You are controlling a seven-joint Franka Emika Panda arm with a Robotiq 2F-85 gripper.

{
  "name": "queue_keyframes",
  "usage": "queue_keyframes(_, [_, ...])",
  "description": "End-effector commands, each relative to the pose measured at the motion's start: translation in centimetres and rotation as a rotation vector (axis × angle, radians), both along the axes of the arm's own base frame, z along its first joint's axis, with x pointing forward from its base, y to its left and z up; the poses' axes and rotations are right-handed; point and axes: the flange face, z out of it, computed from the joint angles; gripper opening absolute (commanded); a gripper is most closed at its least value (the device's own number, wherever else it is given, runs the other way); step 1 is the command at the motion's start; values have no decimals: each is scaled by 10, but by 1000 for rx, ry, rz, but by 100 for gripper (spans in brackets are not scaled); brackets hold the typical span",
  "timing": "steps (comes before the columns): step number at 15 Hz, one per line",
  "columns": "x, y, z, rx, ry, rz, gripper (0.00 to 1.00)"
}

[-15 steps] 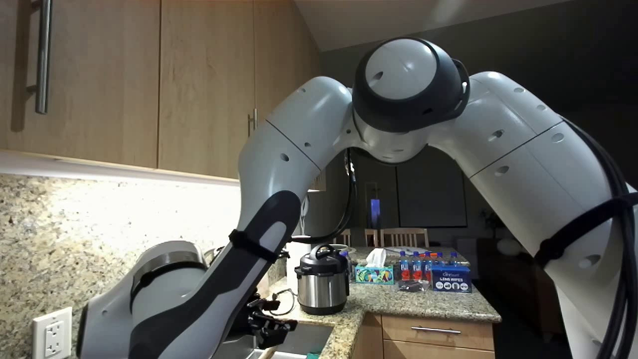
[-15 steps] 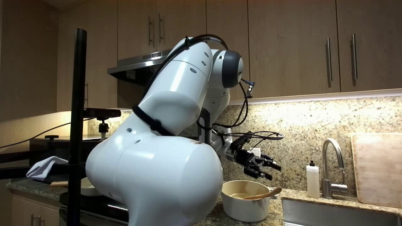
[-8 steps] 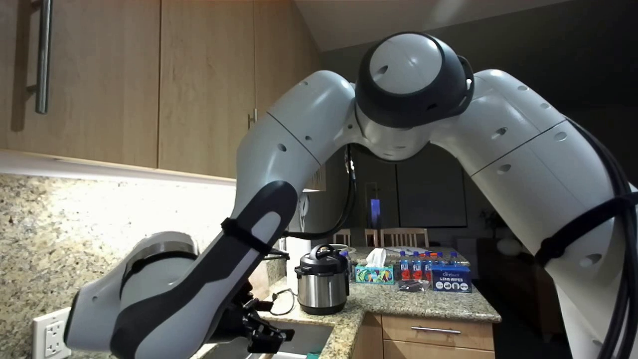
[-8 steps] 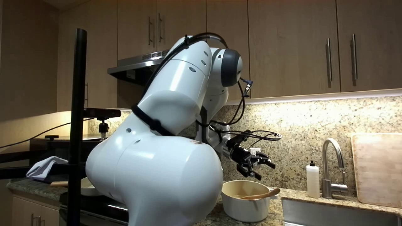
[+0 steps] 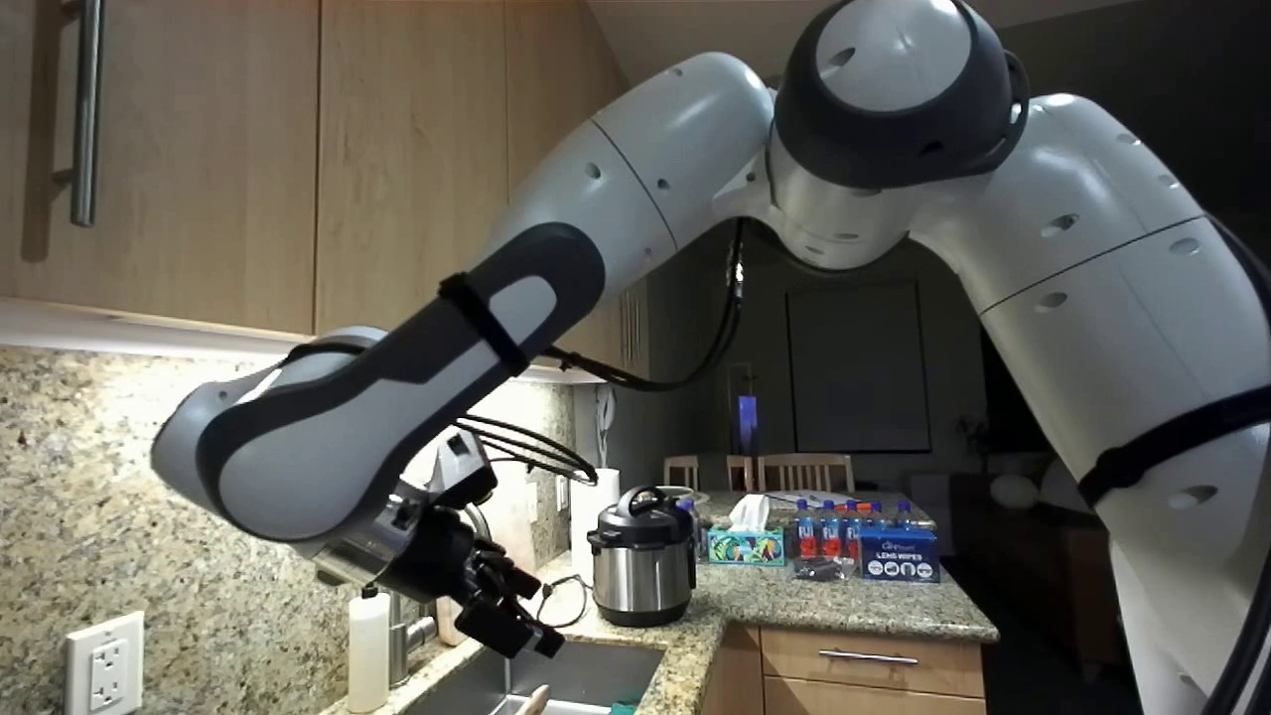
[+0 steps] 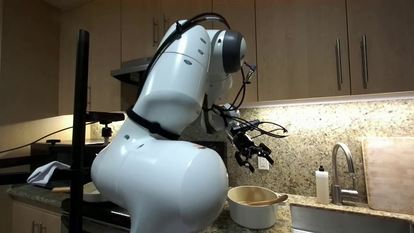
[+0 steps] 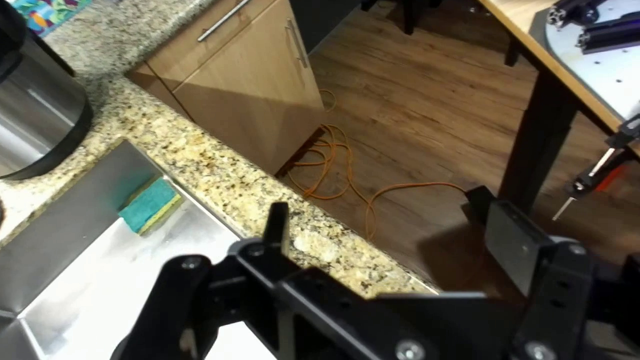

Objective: Use the wooden spoon to stir the contents in the white pot

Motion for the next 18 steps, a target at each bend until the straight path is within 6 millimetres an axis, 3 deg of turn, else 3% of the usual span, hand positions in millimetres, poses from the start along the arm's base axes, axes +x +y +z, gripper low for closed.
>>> queue_keyframes(1, [-10,-44,19,157,77,-100,100])
queue_keyframes(6, [-35,-111,59,393,16,-275,100])
queue_keyframes(11, [-75,-160,116,577,-140,-430,100])
queue_keyframes(17, [-99,-209,153,791,-309,-577,100])
queue_keyframes(18, [-82,-197,153,720,-246,-541,100])
